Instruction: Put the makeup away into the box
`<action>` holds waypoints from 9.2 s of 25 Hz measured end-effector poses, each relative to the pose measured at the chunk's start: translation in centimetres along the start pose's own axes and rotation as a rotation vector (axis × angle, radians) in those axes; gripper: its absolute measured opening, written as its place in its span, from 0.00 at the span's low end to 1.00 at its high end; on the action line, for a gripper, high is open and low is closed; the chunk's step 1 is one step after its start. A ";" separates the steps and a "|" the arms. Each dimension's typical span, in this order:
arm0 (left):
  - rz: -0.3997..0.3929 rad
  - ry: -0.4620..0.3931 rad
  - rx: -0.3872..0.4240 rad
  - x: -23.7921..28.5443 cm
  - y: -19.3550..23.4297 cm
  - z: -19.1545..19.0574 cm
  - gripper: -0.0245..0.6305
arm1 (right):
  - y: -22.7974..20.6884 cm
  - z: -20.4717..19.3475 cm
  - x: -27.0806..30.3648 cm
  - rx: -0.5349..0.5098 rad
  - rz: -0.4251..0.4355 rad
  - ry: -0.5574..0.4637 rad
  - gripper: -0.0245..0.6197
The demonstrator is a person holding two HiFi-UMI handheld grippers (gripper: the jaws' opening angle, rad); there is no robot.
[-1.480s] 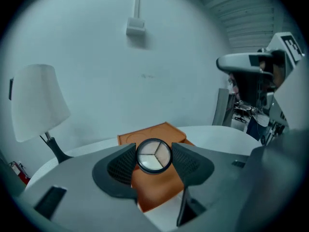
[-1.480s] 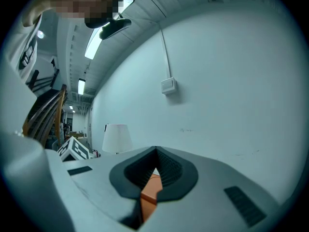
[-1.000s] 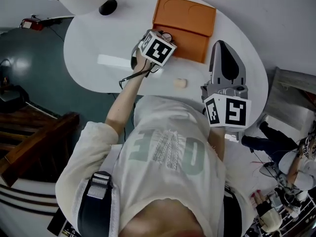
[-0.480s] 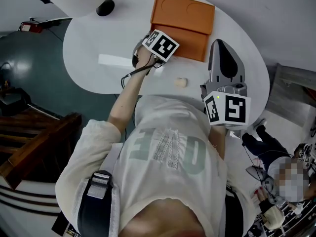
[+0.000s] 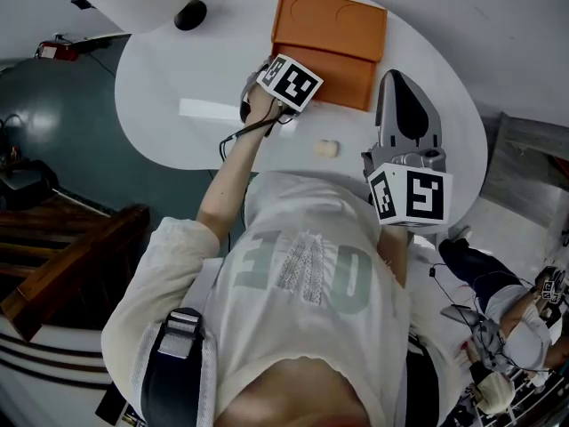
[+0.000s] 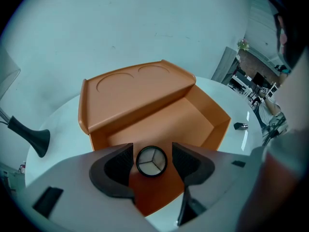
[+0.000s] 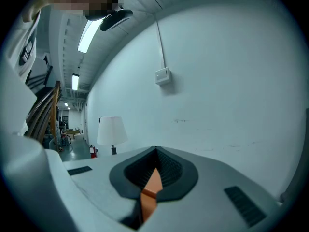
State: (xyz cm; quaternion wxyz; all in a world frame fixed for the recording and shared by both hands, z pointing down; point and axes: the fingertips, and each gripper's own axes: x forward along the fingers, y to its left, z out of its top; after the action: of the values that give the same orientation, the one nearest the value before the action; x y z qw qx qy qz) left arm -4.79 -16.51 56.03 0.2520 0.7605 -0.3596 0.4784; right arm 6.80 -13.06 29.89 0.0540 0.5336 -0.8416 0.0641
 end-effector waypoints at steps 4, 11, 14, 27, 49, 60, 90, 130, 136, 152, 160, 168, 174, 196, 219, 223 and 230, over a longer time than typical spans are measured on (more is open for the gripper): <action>-0.005 -0.021 -0.023 -0.6 0.0 0.4 0.41 | -0.2 0.1 -0.2 0.001 -0.005 -0.005 0.05; 0.038 -0.269 -0.050 -6.9 0.1 5.9 0.41 | -0.2 0.4 -0.3 0.001 -0.004 -0.019 0.05; -0.067 -0.491 -0.031 -11.9 -1.9 10.0 0.39 | -0.2 0.7 -0.4 0.001 -0.008 -0.028 0.05; -0.019 -0.973 0.018 -24.7 -5.1 13.2 0.05 | -0.6 1.4 -1.3 0.012 -0.033 -0.060 0.05; -0.628 -0.200 0.675 -7.3 -17.7 -6.1 0.36 | -1.2 0.0 -2.4 0.012 -0.043 -0.021 0.05; -0.550 -0.059 0.777 -2.5 -17.3 -10.1 0.36 | -1.4 -0.2 -2.4 0.011 -0.050 -0.014 0.05; -0.537 -0.813 0.060 -17.7 -10.1 8.9 0.23 | -1.5 0.1 -2.4 0.018 -0.056 -0.029 0.05; -0.157 -0.147 0.328 1.7 -10.2 8.2 0.35 | -2.7 -1.1 -2.5 0.037 -0.093 0.020 0.05; -0.155 -0.446 0.261 -5.9 -11.9 12.0 0.35 | -2.8 -0.3 -2.9 0.063 -0.102 -0.016 0.05; -0.123 -1.001 0.104 -23.7 -13.1 13.8 0.05 | -2.8 0.5 -6.4 0.069 -0.133 -0.082 0.05; -0.154 -0.984 0.096 -22.8 -14.6 13.0 0.05 | -3.5 0.0 -8.2 0.073 -0.153 -0.080 0.05; -0.344 -0.819 0.202 -17.2 -21.0 12.3 0.33 | -7.0 -1.0 -12.5 0.075 -0.250 -0.075 0.05; -0.428 -0.542 0.537 -7.2 -29.3 7.2 0.56 | -11.1 -1.9 -16.4 0.076 -0.350 -0.074 0.05; -0.446 -0.114 0.767 4.5 -32.6 0.8 0.45 | -15.8 -3.0 -19.0 0.075 -0.346 -0.080 0.05; -0.262 -0.736 0.247 -15.3 -24.3 12.4 0.19 | -10.1 3.0 -17.1 0.074 -0.190 -0.228 0.05; -0.100 -0.911 0.102 -22.1 -17.5 12.2 0.19 | -5.3 5.0 -13.8 0.066 -0.111 -0.274 0.05; 0.225 -1.099 -0.126 -28.9 -7.1 8.2 0.19 | 1.0 5.8 -9.3 0.056 -0.034 -0.258 0.05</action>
State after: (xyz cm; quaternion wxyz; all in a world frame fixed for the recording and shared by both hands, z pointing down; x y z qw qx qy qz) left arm -2.85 -9.27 26.07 0.0201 0.8383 -0.5446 0.0137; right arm 9.68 -5.28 22.59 -0.0686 0.5528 -0.8303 0.0174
